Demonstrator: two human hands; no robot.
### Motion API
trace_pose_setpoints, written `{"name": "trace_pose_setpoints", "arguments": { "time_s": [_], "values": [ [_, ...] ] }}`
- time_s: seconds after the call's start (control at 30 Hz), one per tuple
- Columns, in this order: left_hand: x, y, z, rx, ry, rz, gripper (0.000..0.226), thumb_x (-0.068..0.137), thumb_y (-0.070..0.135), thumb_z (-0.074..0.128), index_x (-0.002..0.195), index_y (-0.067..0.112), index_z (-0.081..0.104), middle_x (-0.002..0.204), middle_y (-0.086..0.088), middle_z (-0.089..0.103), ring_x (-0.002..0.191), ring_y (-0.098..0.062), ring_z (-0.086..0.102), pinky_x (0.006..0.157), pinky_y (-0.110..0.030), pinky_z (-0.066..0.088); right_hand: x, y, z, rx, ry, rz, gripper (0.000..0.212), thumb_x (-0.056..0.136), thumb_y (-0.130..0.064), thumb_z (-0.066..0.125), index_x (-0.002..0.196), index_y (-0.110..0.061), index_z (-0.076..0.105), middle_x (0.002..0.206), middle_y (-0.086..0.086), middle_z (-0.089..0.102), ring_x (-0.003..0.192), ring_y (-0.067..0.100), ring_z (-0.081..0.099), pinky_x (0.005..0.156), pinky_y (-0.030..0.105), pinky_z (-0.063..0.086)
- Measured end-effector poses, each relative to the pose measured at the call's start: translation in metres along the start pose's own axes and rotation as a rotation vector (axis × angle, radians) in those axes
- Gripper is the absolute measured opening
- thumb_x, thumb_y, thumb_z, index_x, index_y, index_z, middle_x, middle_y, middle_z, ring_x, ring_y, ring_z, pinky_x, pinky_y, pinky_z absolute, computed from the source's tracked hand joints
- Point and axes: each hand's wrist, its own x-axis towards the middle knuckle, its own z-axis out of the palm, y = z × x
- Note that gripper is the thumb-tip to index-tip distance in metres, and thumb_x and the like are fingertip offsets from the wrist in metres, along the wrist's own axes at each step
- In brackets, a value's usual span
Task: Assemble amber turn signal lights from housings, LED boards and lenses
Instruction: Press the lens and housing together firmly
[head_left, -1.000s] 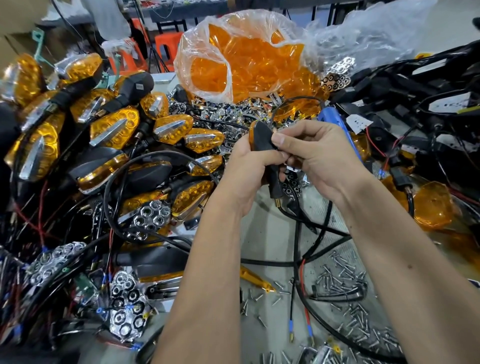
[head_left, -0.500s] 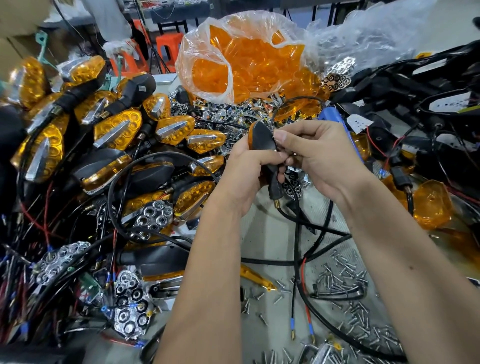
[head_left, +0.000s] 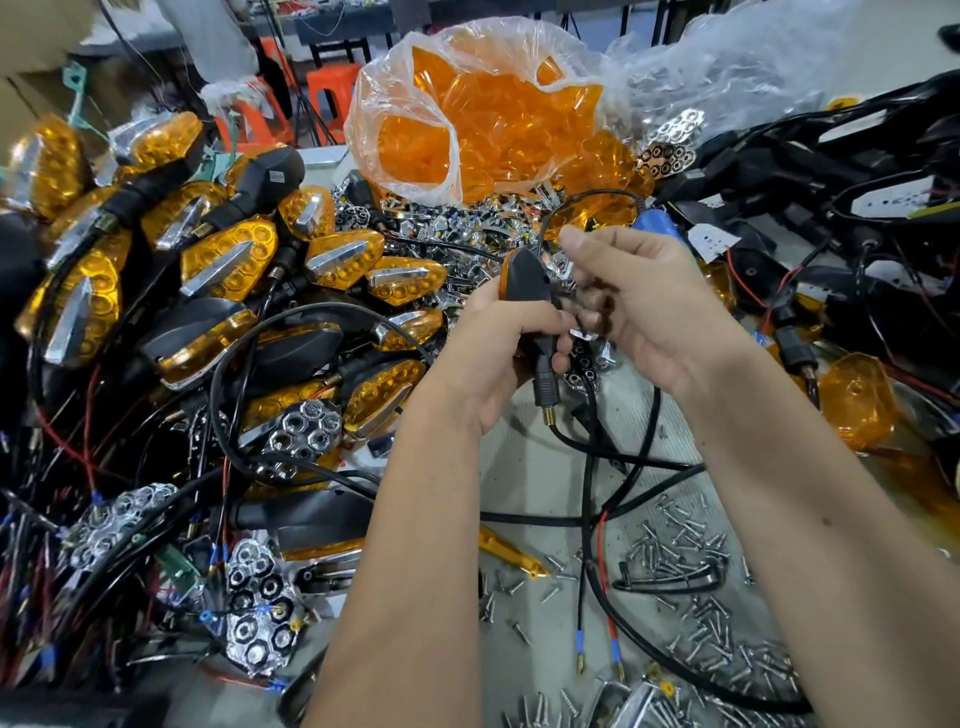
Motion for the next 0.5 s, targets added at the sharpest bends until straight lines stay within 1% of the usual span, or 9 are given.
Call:
{"name": "trace_pose_setpoints", "arguments": {
  "time_s": [0.03, 0.1, 0.13, 0.2, 0.27, 0.33, 0.37, 0.43, 0.5],
  "values": [
    [0.000, 0.000, 0.000, -0.003, -0.006, 0.003, 0.042, 0.068, -0.005, 0.069, 0.105, 0.004, 0.052, 0.077, -0.008, 0.062, 0.058, -0.019, 0.056, 0.049, -0.029, 0.046, 0.001, -0.001, -0.002, -0.148, 0.114, -0.075, 0.027, 0.091, -0.030, 0.079, 0.073, -0.016, 0.064, 0.065, 0.000, 0.055, 0.052, 0.011, 0.047, 0.051, 0.025, 0.046],
    [-0.001, 0.000, 0.000, 0.002, -0.019, 0.017, 0.043, 0.072, -0.003, 0.075, 0.105, 0.008, 0.050, 0.073, -0.005, 0.060, 0.057, -0.018, 0.053, 0.048, -0.027, 0.044, 0.004, 0.000, -0.012, -0.648, 0.392, -0.226, 0.028, 0.092, -0.041, 0.075, 0.076, -0.020, 0.066, 0.068, -0.005, 0.062, 0.060, 0.011, 0.056, 0.061, 0.030, 0.048],
    [-0.001, -0.001, 0.000, 0.004, -0.018, 0.018, 0.043, 0.076, -0.001, 0.078, 0.105, 0.009, 0.049, 0.071, -0.002, 0.060, 0.057, -0.017, 0.051, 0.048, -0.026, 0.044, 0.004, 0.001, -0.017, -0.891, 0.512, -0.269, 0.025, 0.092, -0.044, 0.074, 0.081, -0.021, 0.067, 0.075, -0.005, 0.066, 0.070, 0.013, 0.062, 0.067, 0.030, 0.049],
    [-0.001, -0.001, -0.001, 0.003, -0.013, 0.017, 0.038, 0.081, 0.001, 0.079, 0.103, 0.011, 0.050, 0.068, 0.000, 0.059, 0.056, -0.017, 0.050, 0.047, -0.025, 0.042, 0.006, 0.003, -0.025, -1.225, 0.610, -0.220, 0.032, 0.090, -0.046, 0.073, 0.106, -0.019, 0.067, 0.104, 0.006, 0.069, 0.102, 0.028, 0.063, 0.083, 0.038, 0.048],
    [-0.001, -0.001, 0.000, -0.008, -0.014, 0.016, 0.032, 0.081, -0.001, 0.076, 0.098, 0.010, 0.052, 0.069, -0.001, 0.059, 0.054, -0.016, 0.049, 0.045, -0.024, 0.040, 0.010, 0.008, -0.033, -1.359, 0.596, -0.071, 0.060, 0.087, -0.052, 0.076, 0.130, -0.014, 0.057, 0.126, 0.017, 0.058, 0.119, 0.039, 0.054, 0.093, 0.047, 0.048],
    [-0.001, -0.001, 0.001, -0.010, -0.011, 0.020, 0.027, 0.079, -0.002, 0.073, 0.094, 0.010, 0.054, 0.073, -0.006, 0.062, 0.052, -0.016, 0.050, 0.044, -0.023, 0.040, 0.013, 0.010, -0.039, -1.416, 0.585, 0.021, 0.073, 0.084, -0.057, 0.077, 0.134, -0.009, 0.052, 0.127, 0.021, 0.056, 0.116, 0.042, 0.055, 0.087, 0.047, 0.050],
    [-0.001, -0.001, 0.001, 0.002, -0.005, 0.023, 0.025, 0.081, -0.002, 0.071, 0.094, 0.009, 0.054, 0.075, -0.009, 0.064, 0.052, -0.016, 0.050, 0.044, -0.023, 0.040, 0.014, 0.009, -0.042, -1.439, 0.572, 0.061, 0.073, 0.084, -0.061, 0.076, 0.127, -0.007, 0.053, 0.119, 0.021, 0.058, 0.109, 0.042, 0.058, 0.079, 0.045, 0.049],
    [0.000, -0.002, 0.002, 0.042, 0.018, 0.020, 0.019, 0.083, -0.001, 0.069, 0.092, 0.009, 0.055, 0.075, -0.011, 0.067, 0.051, -0.016, 0.052, 0.043, -0.022, 0.041, 0.015, 0.009, -0.045, -1.508, 0.523, 0.123, 0.066, 0.086, -0.067, 0.069, 0.102, -0.005, 0.053, 0.088, 0.014, 0.058, 0.082, 0.036, 0.059, 0.058, 0.034, 0.039],
    [0.000, -0.003, 0.003, 0.074, 0.046, 0.006, 0.015, 0.080, 0.003, 0.067, 0.086, 0.009, 0.056, 0.069, -0.008, 0.065, 0.048, -0.015, 0.051, 0.041, -0.022, 0.040, 0.015, 0.006, -0.047, -1.528, 0.457, 0.119, 0.065, 0.086, -0.069, 0.068, 0.079, -0.008, 0.045, 0.071, 0.008, 0.048, 0.061, 0.026, 0.049, 0.049, 0.032, 0.026]
  ]
}}
